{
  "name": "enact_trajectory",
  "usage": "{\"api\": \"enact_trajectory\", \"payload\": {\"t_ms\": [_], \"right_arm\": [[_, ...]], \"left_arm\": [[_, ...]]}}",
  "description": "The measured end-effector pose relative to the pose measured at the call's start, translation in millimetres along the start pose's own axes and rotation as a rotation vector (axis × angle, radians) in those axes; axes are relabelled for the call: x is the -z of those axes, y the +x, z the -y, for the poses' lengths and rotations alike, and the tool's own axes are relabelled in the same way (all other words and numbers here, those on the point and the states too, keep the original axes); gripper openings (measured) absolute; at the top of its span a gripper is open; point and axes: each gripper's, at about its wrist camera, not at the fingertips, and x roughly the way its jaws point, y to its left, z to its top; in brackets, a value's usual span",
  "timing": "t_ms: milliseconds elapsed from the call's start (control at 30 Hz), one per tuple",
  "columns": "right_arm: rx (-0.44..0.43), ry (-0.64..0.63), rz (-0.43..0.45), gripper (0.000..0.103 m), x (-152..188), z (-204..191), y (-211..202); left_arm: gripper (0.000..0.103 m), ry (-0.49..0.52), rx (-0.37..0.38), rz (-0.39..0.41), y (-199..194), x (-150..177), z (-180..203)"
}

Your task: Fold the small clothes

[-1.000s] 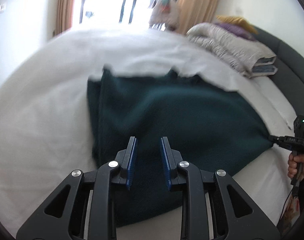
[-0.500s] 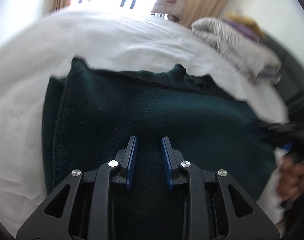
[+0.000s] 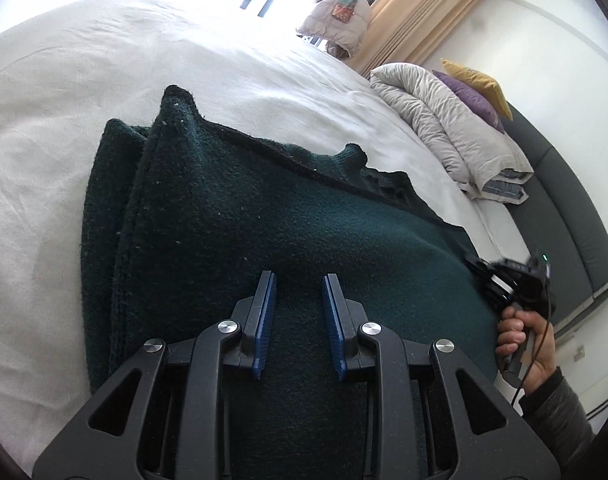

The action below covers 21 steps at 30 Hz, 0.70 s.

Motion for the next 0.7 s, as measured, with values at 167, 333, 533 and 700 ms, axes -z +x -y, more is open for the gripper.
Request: {"api": "enact_trajectory", "payload": {"t_ms": [167,333,533,700], "right_arm": [[-0.117,-0.094,0.016,0.016,44,-26,-44],[-0.323,-0.285,-0.201,0.048,131,-79,-34],[-0.217,-0.175,-0.195,0.007,127,-24,-33],[-0.086,-0.073,-0.017,0.014,105,13,-82]], "left_arm": [[0.025,0.008,-0.005,0.011,3,0,2],[0.025,0.007,-0.047,0.035,-26,11,4],[0.025,0.031,-0.106,0.057,-66,40,-4],[0.025,-0.014,-0.087,0.089,-92,55,-15]]}}
